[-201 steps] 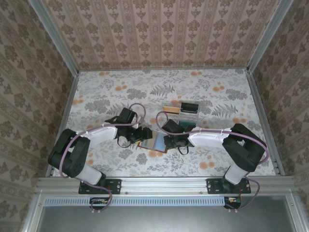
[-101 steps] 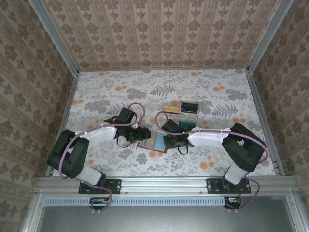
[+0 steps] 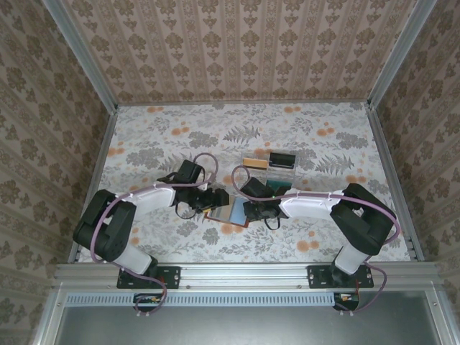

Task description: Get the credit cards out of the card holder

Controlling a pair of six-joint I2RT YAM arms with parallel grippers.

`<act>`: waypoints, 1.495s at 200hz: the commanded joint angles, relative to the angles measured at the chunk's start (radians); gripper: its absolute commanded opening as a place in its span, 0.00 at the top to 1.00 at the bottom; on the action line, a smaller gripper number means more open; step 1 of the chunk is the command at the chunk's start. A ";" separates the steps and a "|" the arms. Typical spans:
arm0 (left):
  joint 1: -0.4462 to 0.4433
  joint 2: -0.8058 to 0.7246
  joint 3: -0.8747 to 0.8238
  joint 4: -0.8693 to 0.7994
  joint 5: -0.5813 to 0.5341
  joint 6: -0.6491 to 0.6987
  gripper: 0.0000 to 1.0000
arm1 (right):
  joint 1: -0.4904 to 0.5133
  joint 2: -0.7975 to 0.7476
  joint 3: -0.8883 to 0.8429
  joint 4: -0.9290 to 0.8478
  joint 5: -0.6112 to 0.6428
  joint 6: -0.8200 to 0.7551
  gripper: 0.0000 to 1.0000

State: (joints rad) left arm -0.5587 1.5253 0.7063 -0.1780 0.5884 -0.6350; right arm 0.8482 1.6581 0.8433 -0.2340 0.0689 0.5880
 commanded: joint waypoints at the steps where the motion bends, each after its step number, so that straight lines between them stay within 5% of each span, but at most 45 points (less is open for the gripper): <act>1: -0.014 0.031 -0.020 0.006 0.026 -0.002 0.17 | 0.011 0.068 -0.021 -0.055 -0.008 0.019 0.87; 88: -0.017 0.010 -0.019 -0.001 0.028 0.001 0.04 | 0.011 0.032 -0.035 -0.063 0.019 0.032 0.86; 170: 0.009 -0.022 -0.014 -0.028 -0.003 0.001 0.02 | -0.023 -0.143 -0.004 -0.123 0.075 0.073 0.69; 201: 0.077 -0.076 -0.031 -0.037 -0.014 -0.005 0.09 | -0.024 -0.181 0.032 -0.093 0.031 0.127 0.69; 231: 0.125 -0.065 -0.039 -0.041 -0.019 -0.002 0.39 | -0.022 -0.154 0.060 -0.013 -0.062 0.204 0.71; 276: 0.129 -0.001 -0.037 -0.018 -0.020 -0.003 0.69 | -0.020 -0.063 0.047 0.149 -0.187 0.334 0.73; 299: 0.122 0.022 -0.045 -0.007 -0.018 -0.004 0.74 | -0.019 -0.023 0.020 0.224 -0.215 0.399 0.78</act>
State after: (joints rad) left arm -0.4313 1.5208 0.6762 -0.1932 0.5682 -0.6430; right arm 0.8284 1.5970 0.8818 -0.1169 -0.0757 0.8806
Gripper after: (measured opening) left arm 0.285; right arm 0.237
